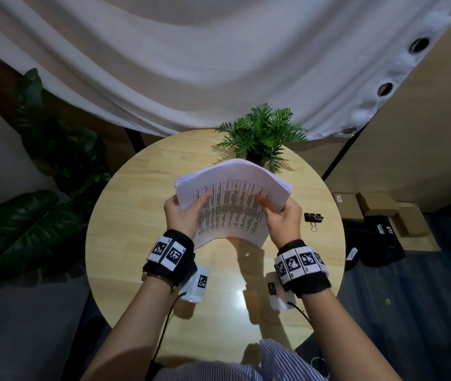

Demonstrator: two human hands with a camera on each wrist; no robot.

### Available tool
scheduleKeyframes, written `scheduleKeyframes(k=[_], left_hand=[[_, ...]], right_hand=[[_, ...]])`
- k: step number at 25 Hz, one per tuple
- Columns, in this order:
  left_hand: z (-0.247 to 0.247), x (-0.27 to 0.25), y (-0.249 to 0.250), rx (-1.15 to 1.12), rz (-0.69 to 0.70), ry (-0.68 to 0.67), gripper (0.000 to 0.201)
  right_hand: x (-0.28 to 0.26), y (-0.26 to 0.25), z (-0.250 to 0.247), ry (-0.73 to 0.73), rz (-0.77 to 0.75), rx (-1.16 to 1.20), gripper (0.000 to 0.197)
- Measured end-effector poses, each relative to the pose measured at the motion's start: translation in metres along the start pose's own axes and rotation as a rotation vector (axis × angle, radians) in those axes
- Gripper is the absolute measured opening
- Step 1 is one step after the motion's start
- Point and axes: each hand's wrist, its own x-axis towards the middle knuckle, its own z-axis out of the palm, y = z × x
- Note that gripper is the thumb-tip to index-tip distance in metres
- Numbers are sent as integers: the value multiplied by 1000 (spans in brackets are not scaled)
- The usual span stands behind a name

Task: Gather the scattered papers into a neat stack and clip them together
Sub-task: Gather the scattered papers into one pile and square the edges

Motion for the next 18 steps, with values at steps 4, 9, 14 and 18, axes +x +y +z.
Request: scheduleKeyframes(k=[4,9,14,18], left_hand=[[-3,3,-9,63,-27,-52,15],[-3,-4,-40,82,-274,-57,40],[-4,-12,-42,31,-222,4,22],[-19,-19,-80,78,-327,6,51]], right_hand=[[1,10,-5,-13,26,-15,17],[-2,40,1,-82,217,-109,24],[-8,37,7,-39,147,23,6],[-19,55,7,-36,241,-49,18]])
